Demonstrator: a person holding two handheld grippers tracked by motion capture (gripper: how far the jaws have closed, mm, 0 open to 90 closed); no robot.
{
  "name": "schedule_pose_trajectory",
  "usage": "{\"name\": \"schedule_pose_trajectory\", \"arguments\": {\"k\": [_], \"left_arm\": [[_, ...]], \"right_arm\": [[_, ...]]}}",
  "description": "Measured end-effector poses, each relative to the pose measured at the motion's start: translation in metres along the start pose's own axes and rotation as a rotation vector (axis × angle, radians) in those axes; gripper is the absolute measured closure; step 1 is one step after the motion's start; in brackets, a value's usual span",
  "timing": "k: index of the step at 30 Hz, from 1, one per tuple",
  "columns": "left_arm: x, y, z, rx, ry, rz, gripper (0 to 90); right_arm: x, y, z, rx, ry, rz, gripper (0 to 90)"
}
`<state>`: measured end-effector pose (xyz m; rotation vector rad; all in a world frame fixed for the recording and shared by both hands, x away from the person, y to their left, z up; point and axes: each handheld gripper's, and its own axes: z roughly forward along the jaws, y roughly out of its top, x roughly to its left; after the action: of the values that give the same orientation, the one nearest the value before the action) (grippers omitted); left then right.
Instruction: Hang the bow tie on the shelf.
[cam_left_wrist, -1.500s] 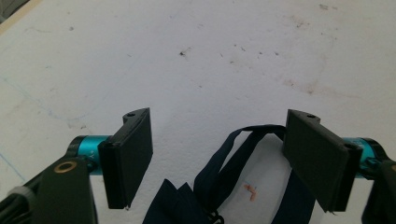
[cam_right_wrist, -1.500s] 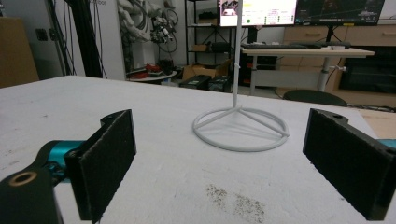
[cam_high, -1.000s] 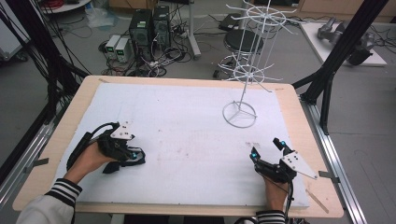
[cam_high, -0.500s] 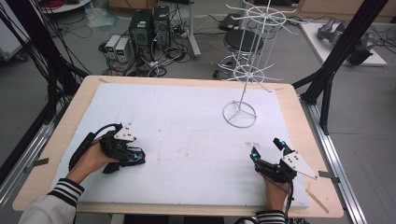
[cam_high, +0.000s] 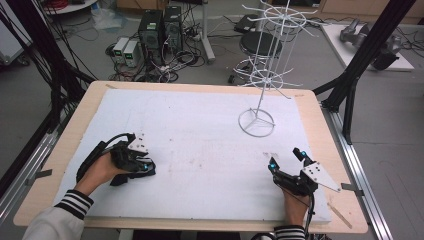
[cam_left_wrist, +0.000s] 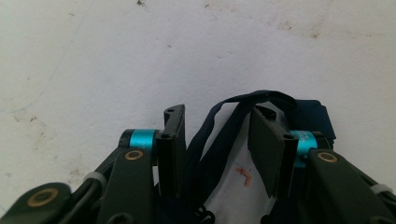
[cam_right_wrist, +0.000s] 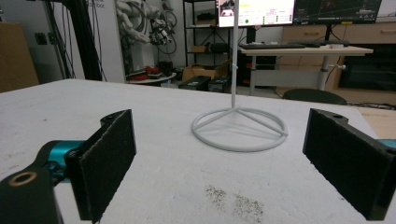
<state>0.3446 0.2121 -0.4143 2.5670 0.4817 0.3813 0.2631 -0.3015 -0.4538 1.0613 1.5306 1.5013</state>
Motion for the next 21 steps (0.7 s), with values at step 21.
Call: {"name": "schedule_pose_trajectory", "arguments": {"k": [21], "left_arm": [[-0.0009, 0.0013, 0.0014, 0.006, -0.018, -0.03, 87.0]], "right_arm": [[-0.0004, 0.0, -0.0001, -0.004, -0.004, -0.002, 8.6]]}}
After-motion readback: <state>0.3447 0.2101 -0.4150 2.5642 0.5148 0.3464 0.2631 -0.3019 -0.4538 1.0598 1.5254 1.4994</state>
